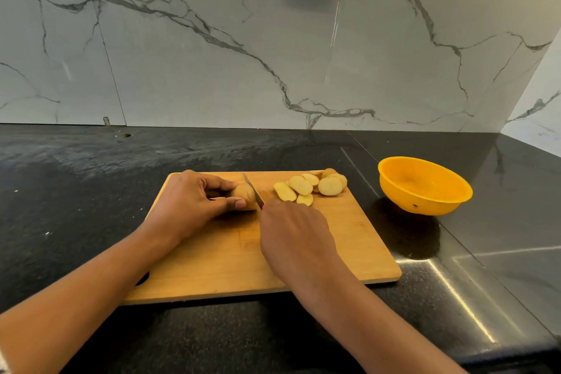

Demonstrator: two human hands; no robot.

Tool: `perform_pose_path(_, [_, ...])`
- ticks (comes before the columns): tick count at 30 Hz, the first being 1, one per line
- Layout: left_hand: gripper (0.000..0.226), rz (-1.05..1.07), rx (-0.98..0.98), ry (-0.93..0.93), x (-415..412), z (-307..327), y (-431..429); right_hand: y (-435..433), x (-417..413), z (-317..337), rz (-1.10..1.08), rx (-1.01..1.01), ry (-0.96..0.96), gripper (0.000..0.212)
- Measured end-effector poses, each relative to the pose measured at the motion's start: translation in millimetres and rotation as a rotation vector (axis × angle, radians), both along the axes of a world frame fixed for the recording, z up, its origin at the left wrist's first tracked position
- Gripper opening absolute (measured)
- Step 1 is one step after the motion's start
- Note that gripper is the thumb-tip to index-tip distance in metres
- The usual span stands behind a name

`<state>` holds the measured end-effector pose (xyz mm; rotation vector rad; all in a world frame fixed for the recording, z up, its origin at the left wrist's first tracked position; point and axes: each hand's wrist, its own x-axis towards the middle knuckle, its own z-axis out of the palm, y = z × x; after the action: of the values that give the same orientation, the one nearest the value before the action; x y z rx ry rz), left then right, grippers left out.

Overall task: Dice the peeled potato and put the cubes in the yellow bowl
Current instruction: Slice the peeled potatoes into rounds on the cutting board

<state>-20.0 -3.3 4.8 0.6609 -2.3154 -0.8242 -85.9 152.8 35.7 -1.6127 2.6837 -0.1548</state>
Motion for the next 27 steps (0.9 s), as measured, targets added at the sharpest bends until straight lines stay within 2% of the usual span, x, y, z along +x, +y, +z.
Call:
perform_pose_path(12, [0.038,-0.004,0.035,0.017,-0.2,-2.5,-0.8,-20.5,-8.1,-4.0,0.035,0.12,-0.008,0.022])
perform_pose_path(19, [0.046,-0.002,0.076,-0.008,-1.0,-6.0,-5.3,18.3,6.6,0.7,0.027,0.275,-0.076,0.023])
perform_pose_path(23, [0.048,-0.025,0.179,-0.003,0.7,-3.3,-6.6,33.8,9.9,-3.2,-0.004,0.214,-0.016,0.021])
perform_pose_path(27, [0.052,-0.056,0.29,0.02,0.9,-2.3,-10.8,26.9,-2.9,-12.4,-0.079,0.068,-0.07,0.02])
